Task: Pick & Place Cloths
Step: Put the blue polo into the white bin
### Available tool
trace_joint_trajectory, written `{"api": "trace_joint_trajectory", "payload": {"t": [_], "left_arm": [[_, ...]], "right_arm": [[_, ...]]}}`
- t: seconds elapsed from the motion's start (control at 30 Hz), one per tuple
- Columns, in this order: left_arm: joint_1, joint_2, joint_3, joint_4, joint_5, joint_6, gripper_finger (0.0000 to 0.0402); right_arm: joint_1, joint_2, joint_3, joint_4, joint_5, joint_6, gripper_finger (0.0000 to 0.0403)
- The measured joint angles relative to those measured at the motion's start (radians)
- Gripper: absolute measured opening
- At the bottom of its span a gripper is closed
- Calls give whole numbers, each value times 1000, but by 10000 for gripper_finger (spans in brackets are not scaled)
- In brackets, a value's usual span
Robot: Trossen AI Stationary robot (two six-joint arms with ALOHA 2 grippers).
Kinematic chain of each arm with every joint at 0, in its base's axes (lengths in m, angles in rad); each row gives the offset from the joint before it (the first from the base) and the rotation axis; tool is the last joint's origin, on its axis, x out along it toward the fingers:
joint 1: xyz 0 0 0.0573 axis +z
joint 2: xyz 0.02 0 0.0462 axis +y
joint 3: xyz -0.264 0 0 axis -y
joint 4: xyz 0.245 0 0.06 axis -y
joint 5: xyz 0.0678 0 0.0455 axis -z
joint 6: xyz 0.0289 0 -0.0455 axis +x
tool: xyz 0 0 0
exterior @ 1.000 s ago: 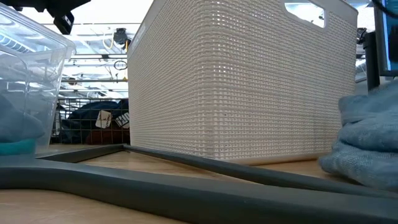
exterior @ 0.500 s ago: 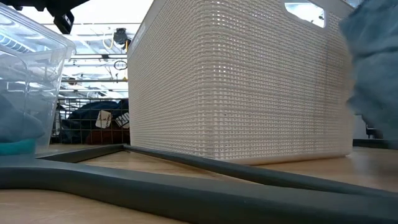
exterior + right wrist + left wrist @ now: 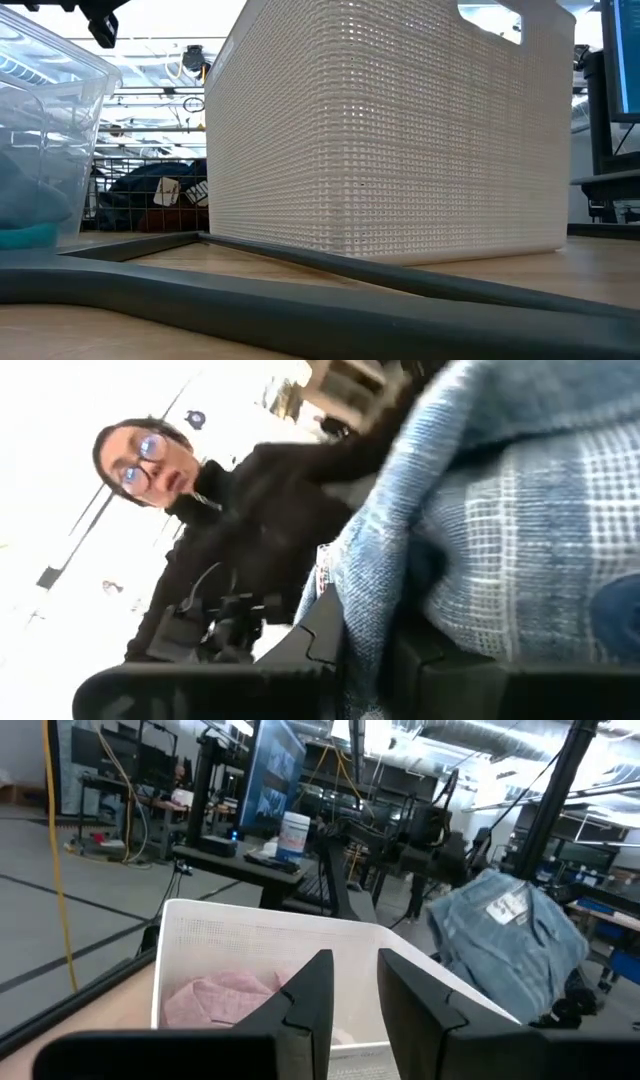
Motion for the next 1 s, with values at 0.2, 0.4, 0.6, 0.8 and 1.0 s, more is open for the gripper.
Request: {"api": "trace_joint_trajectory", "payload": {"t": [0.2,0.4,0.6,0.8,1.0], "left_arm": [[0,0,0,18,0,-4,81],[0,0,0,45,-1,-4,81],[0,0,0,46,0,-19,81],[-1,0,0,46,-1,-21,81],[0,0,0,46,-1,-22,81]], "right_arm": [[-52,10,128,-2,42,-252,19],[-99,7,292,-144,51,-673,19],[-128,37,533,-686,195,-1074,19],[-130,102,728,-1133,480,-1214,19],[-129,136,863,-1230,612,-1405,19]]}}
